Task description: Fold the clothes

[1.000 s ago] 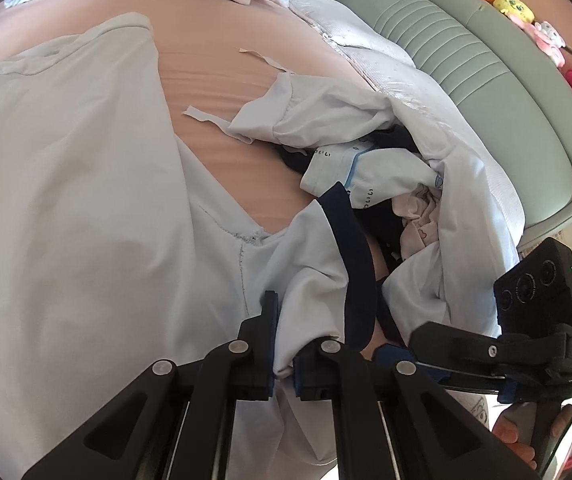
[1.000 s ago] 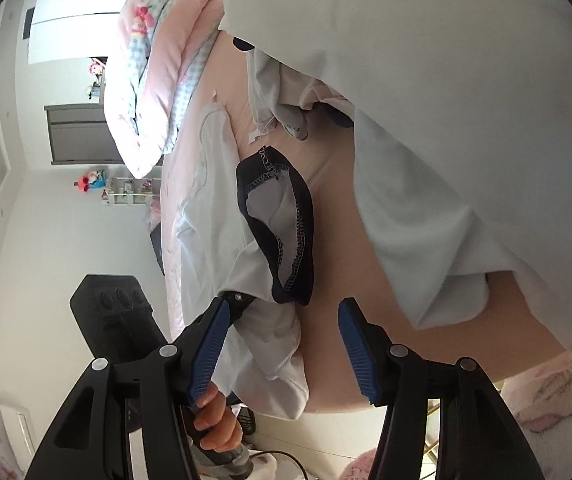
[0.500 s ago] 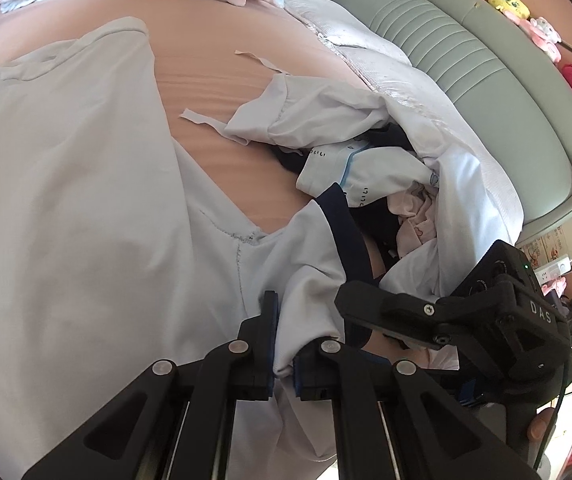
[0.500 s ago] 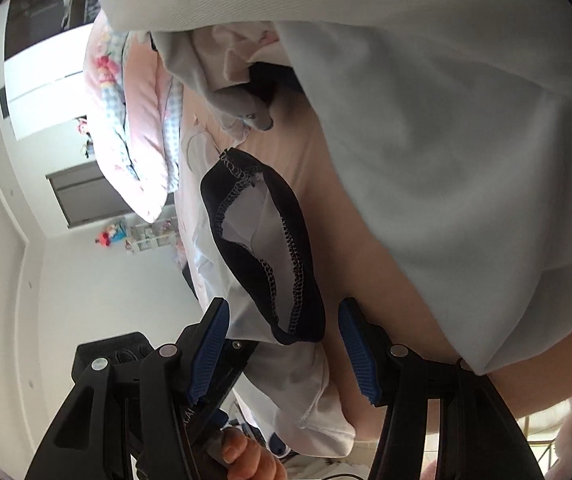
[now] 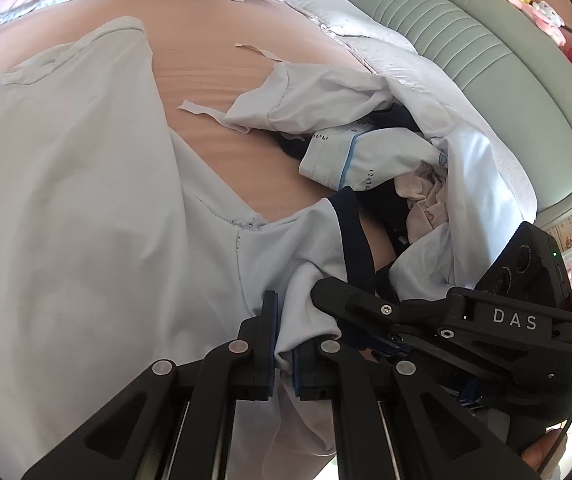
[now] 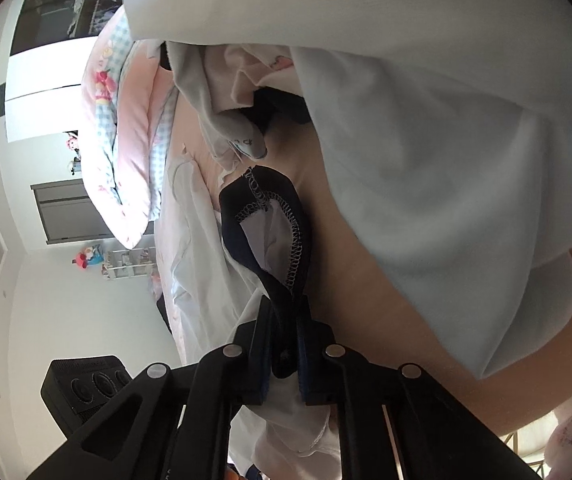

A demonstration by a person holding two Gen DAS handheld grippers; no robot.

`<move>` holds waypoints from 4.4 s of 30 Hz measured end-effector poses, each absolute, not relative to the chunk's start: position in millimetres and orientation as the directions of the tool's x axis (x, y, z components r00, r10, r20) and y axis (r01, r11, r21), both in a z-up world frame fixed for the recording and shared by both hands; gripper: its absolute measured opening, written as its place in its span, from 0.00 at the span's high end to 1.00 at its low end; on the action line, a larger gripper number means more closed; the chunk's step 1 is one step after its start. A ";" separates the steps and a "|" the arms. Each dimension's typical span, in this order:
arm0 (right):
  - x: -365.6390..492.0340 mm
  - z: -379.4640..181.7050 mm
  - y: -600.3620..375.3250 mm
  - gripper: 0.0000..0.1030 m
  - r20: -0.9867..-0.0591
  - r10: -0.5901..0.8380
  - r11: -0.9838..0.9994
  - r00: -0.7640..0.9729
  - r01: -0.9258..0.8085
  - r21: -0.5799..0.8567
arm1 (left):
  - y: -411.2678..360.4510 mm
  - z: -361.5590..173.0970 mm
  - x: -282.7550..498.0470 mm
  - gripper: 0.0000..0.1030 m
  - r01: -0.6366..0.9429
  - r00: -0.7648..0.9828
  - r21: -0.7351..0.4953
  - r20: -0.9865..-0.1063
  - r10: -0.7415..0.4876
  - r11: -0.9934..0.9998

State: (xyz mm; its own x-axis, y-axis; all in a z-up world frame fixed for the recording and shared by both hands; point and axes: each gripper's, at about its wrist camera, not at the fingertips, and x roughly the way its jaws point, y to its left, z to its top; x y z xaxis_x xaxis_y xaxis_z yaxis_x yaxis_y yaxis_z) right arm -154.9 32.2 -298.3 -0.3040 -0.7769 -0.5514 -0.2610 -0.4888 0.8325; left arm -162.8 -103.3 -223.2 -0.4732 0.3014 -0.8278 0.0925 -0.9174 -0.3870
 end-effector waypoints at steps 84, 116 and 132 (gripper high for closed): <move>-191.1 -311.3 -53.1 0.84 -0.588 -0.807 -0.571 0.053 0.182 0.800 | -146.2 -214.6 -101.1 0.43 0.225 -0.400 -0.271 -0.902 0.165 -0.936; -190.0 -303.9 -6.5 0.84 -0.595 -0.800 -0.600 -0.076 0.099 0.794 | -123.1 -221.8 -116.5 0.43 0.170 -0.366 -0.329 -0.896 0.251 -0.929; -186.7 -258.9 2.7 0.96 -0.710 -0.637 -0.769 -0.301 0.181 0.613 | -110.4 -220.4 -128.5 0.43 0.115 -0.370 -0.264 -0.906 0.206 -0.958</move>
